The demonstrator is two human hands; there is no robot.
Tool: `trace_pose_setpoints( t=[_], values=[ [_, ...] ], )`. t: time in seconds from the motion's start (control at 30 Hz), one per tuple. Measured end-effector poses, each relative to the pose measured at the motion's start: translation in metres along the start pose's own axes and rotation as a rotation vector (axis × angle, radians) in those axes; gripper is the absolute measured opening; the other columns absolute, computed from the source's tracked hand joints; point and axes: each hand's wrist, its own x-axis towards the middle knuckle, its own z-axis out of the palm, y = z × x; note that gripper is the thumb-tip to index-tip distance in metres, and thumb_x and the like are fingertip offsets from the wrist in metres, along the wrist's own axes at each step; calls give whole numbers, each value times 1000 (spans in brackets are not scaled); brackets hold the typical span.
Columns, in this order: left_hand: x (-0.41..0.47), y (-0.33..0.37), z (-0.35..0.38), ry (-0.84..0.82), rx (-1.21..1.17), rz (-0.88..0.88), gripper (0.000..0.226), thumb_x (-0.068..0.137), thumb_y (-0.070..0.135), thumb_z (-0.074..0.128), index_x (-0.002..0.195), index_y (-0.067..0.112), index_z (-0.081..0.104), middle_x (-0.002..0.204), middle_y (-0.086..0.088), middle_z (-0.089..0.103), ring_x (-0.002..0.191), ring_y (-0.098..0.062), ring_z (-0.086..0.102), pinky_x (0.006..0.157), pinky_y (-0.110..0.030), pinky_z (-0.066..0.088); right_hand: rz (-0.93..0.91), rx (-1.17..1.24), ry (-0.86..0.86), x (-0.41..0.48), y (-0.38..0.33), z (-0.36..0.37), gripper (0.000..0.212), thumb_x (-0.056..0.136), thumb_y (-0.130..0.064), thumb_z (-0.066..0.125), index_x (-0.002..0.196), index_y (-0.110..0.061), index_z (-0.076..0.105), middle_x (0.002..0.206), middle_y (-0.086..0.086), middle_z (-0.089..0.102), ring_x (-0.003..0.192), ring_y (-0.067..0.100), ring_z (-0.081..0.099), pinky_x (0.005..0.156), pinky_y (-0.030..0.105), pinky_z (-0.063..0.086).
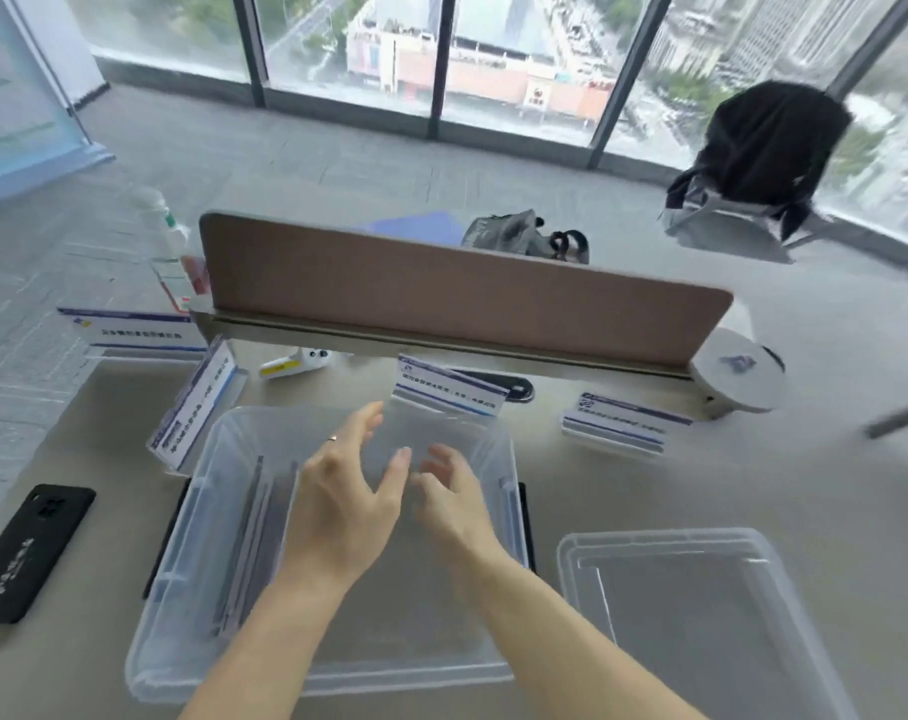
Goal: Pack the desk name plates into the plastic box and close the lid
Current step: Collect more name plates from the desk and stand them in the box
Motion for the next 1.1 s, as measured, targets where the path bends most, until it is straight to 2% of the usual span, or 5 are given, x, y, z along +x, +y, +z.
trace_pose_setpoints(
  t=[0.23,0.5,0.67,0.83,1.1],
  values=[
    [-2,124,67,-125,-41,161,56,92,33,68,145,21,53,139,6,63,128,-10,58,106,-38,51,-200,158,228,-32,-35,-174,27,95,-17,60,115,-36,57,118,-4,67,113,15,65,101,48,53],
    [-43,186,174,-255,-324,-211,58,95,21,70,149,17,48,150,1,54,136,-11,53,104,-20,41,-68,166,376,-26,8,-335,30,98,-25,59,127,-27,53,116,-10,63,112,15,61,105,48,49],
    [-21,182,219,-269,-338,-356,60,94,25,71,149,14,49,148,0,57,131,-13,57,116,-36,41,17,141,427,-2,30,-376,33,98,-25,60,130,-26,53,124,-4,62,117,20,59,107,49,47],
    [29,174,274,-320,-345,-379,64,94,26,71,151,12,46,151,-3,54,136,-16,53,119,-39,38,54,108,469,41,43,-395,28,98,-24,60,124,-29,53,116,-8,62,113,18,60,106,48,48],
    [86,122,354,-351,-250,-509,79,87,30,78,154,19,39,153,0,50,134,-17,53,111,-34,41,122,68,434,143,90,-407,45,97,-22,62,140,-18,49,138,3,59,117,18,59,102,42,51]
  ],
)
